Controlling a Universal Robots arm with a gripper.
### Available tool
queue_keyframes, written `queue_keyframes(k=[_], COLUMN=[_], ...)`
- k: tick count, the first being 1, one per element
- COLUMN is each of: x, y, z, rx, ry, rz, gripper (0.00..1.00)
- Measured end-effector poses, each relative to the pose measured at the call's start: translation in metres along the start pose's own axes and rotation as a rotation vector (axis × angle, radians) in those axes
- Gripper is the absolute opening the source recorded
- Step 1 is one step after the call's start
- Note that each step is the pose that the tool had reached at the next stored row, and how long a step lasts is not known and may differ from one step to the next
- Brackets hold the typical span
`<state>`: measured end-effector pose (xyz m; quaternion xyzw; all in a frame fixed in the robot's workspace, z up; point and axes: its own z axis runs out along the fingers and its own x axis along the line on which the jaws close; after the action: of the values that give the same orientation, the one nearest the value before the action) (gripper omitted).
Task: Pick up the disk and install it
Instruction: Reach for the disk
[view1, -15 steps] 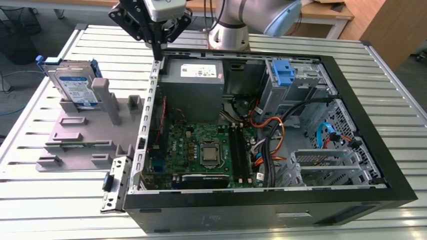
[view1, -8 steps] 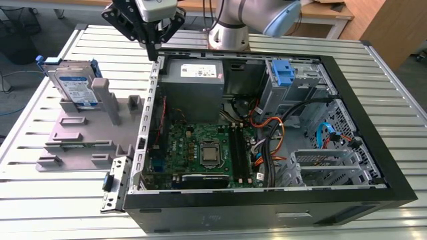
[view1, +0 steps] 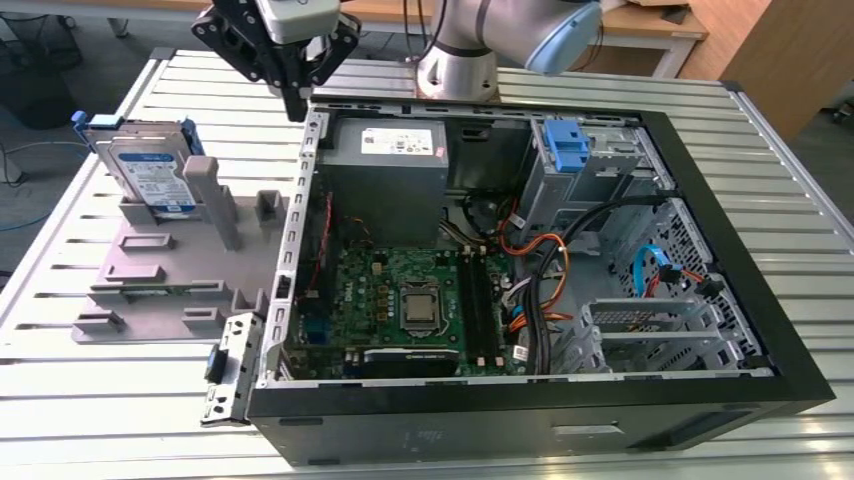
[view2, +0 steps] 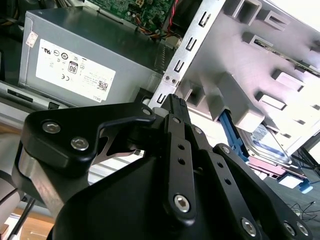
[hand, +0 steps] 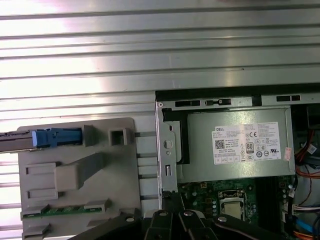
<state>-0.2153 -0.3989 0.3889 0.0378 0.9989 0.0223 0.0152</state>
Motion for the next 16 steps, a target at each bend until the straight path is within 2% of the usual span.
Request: queue_keyframes(k=[16], x=[0.0051], y=[-0.0004], z=[-0.0001], rx=[-0.0001], ry=[0.0000], rz=[0.000], gripper=[0.11])
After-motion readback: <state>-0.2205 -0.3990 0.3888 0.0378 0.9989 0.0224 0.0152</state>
